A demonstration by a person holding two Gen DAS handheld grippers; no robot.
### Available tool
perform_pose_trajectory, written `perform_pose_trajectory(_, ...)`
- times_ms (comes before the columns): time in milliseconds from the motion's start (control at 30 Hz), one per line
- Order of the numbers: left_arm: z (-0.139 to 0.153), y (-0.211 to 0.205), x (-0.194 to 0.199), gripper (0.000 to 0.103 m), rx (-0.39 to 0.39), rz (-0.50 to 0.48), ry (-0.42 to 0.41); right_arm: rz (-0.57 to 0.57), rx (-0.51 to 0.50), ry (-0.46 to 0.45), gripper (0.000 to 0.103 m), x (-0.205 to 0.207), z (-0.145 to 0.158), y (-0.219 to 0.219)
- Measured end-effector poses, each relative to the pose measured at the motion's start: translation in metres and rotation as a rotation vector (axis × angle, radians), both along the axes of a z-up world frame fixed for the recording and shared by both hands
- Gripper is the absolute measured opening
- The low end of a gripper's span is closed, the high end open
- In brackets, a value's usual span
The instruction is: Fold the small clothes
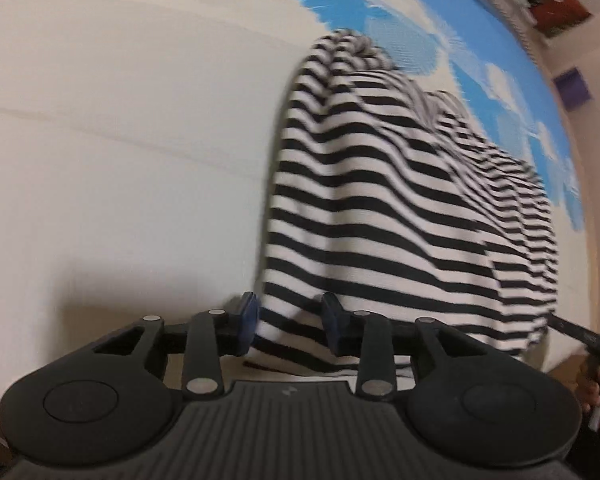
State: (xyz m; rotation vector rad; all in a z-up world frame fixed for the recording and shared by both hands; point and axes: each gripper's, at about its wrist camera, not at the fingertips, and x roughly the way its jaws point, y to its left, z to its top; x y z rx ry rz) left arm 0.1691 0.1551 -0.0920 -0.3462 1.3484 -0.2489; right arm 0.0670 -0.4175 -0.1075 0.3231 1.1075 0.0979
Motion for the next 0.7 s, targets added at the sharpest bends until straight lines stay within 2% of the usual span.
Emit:
perform_pose_trajectory(33,0.001,0.000,-0.001,0.011,-0.015,-0.015,-0.005,0.012,-0.008,-0.022,0.015,-0.001,0.003,0.000)
perform_pose_trajectory(67,0.003,-0.002,-0.004,0.001,-0.016,-0.025,-0.015,0.023,0.003,-0.045,0.013,-0.001,0.007,-0.003)
perform_pose_trajectory(133,0.014,0.000,-0.010,0.000,-0.001,-0.016,-0.074,-0.001,0.071,-0.122,0.011,-0.009,0.022,-0.018)
perform_pose_trajectory(233,0.037,0.022,-0.024,0.000,-0.063,0.041,-0.188,-0.062,0.177,-0.231,0.010,-0.027,0.041,-0.049)
perform_pose_trajectory(300,0.033,0.026,-0.029,0.000,0.001,0.031,-0.167,-0.052,0.127,-0.191,0.010,-0.034,0.036,-0.055)
perform_pose_trajectory(400,0.010,0.013,-0.029,0.001,0.103,-0.038,-0.059,-0.011,0.018,-0.003,0.010,-0.030,0.002,-0.049)
perform_pose_trajectory(433,0.006,0.006,-0.029,0.001,0.130,-0.061,-0.039,0.004,-0.013,0.024,0.010,-0.028,-0.004,-0.045)
perform_pose_trajectory(567,0.014,-0.007,-0.027,0.004,0.140,-0.066,-0.059,0.008,-0.050,0.017,0.012,-0.025,0.000,-0.035)
perform_pose_trajectory(633,0.028,-0.012,-0.023,0.007,0.127,-0.052,-0.128,-0.006,-0.085,-0.024,0.019,-0.031,0.009,-0.035)
perform_pose_trajectory(700,0.040,-0.017,-0.022,0.007,0.082,-0.066,-0.196,-0.008,-0.118,-0.104,0.024,-0.038,0.022,-0.034)
